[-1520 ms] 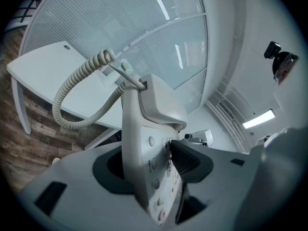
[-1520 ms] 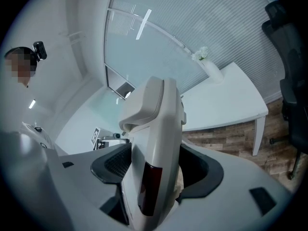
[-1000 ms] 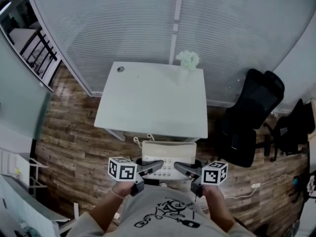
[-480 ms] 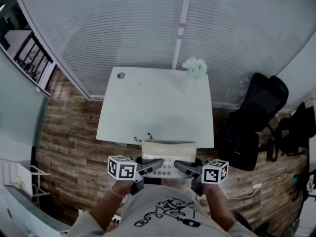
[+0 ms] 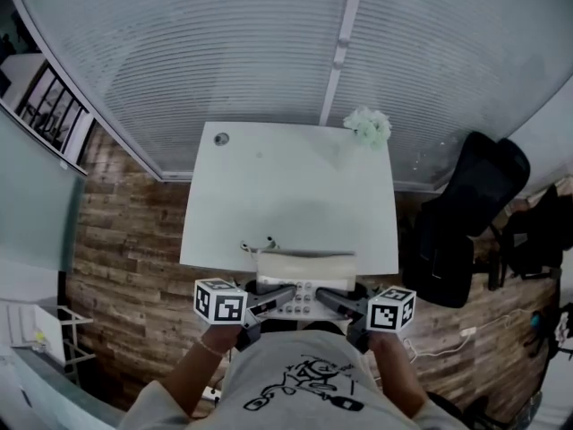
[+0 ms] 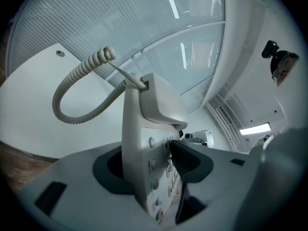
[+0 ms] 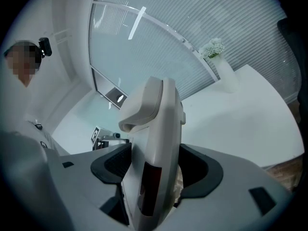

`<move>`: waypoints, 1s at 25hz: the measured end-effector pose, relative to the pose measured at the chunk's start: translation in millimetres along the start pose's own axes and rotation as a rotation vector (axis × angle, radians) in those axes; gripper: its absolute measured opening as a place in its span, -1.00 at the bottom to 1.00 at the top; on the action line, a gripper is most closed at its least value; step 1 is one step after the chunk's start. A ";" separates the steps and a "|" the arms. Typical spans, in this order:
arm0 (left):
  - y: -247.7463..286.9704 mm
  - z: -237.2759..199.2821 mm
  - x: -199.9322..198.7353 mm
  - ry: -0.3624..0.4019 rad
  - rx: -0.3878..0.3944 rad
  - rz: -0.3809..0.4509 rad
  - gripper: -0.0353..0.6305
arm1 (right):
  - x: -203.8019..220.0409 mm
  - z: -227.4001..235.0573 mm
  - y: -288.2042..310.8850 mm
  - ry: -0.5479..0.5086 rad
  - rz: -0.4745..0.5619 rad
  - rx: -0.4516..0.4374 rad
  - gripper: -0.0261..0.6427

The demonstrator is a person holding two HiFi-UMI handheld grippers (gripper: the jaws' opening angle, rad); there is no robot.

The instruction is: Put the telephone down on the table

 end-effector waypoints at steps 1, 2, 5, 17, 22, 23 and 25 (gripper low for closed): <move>0.6 -1.6 -2.1 0.001 0.001 -0.002 -0.22 | -1.2 1.3 1.6 0.003 0.001 0.001 0.02; 1.2 -3.0 -3.6 0.000 0.001 -0.004 -0.22 | -2.2 2.6 2.8 0.006 0.003 0.002 0.02; 3.0 -7.3 -7.5 -0.010 0.005 -0.007 -0.22 | -5.7 6.3 6.3 0.008 0.007 0.006 0.02; 15.0 -18.8 -27.9 -0.032 0.010 -0.013 -0.22 | -25.8 18.5 15.3 0.029 0.001 0.020 0.02; 24.4 -21.8 -37.5 -0.040 0.002 -0.016 -0.22 | -35.7 29.4 15.9 0.036 -0.004 0.017 0.02; 26.6 -21.8 -39.7 -0.042 0.001 -0.016 -0.21 | -38.4 31.2 15.5 0.036 -0.005 0.016 0.02; 31.8 -22.4 -44.9 -0.046 -0.003 -0.016 -0.22 | -44.9 35.4 15.1 0.039 -0.007 0.013 0.02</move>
Point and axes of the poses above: the fingertips, and each gripper's own axes: y forward along the fingers, z to its right, x out of its underside, the point moved 3 cm from there along -y, backward along the fingers, and after that the axes turned 10 degrees about -x, right-handed, at the moved point
